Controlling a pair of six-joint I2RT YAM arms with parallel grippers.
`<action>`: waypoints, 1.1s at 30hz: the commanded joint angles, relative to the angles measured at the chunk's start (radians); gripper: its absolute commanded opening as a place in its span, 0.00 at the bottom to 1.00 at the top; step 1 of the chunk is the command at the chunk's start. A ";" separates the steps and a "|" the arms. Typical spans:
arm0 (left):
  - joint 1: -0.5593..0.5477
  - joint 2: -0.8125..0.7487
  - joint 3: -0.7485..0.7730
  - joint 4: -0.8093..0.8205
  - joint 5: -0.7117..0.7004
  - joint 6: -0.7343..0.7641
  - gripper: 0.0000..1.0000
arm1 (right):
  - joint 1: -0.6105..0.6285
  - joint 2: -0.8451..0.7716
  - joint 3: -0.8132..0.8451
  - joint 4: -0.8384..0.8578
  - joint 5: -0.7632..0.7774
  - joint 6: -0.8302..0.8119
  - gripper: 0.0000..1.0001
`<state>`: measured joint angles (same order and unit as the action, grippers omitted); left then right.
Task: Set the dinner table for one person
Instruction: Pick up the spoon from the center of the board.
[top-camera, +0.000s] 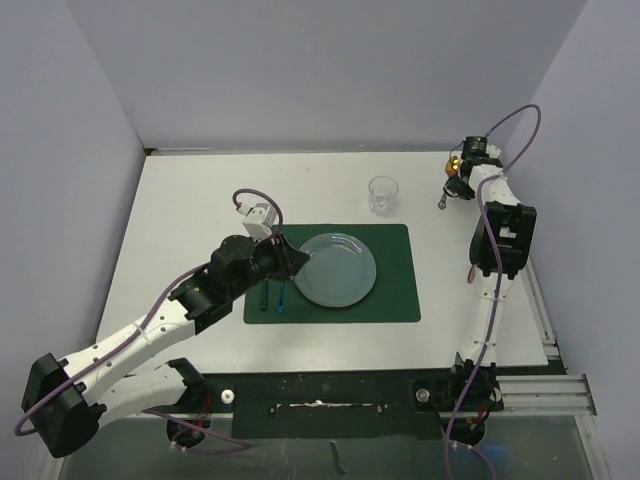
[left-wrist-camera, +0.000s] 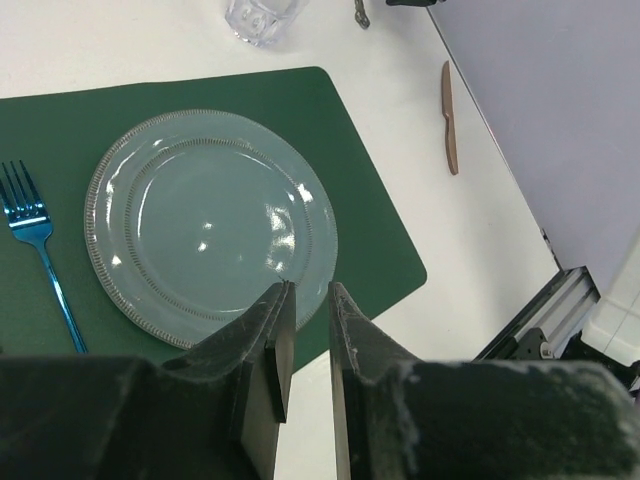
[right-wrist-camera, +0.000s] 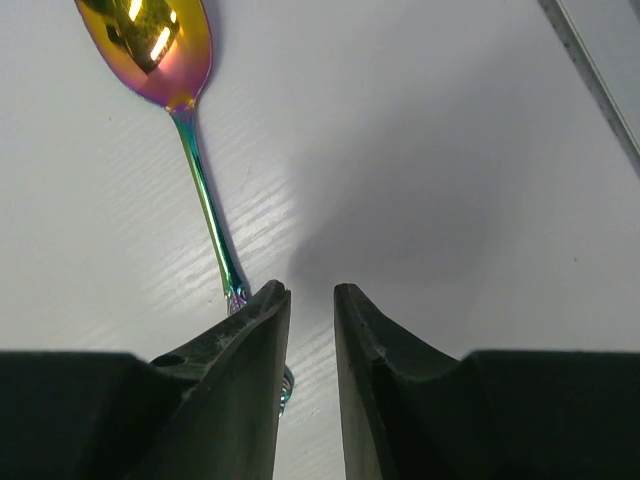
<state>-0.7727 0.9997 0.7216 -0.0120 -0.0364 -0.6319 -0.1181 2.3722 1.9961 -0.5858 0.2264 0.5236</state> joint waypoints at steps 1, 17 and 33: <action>-0.028 0.013 0.076 0.044 -0.061 0.058 0.17 | -0.015 0.018 0.089 0.014 -0.043 -0.007 0.26; -0.043 0.027 0.076 0.055 -0.048 0.075 0.18 | -0.015 0.079 0.121 0.078 -0.139 0.024 0.35; -0.043 -0.017 0.071 0.018 -0.064 0.083 0.18 | 0.007 0.139 0.149 0.117 -0.149 0.001 0.31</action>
<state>-0.8101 0.9958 0.7509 -0.0120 -0.0944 -0.5644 -0.1280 2.4702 2.0945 -0.5003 0.0940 0.5400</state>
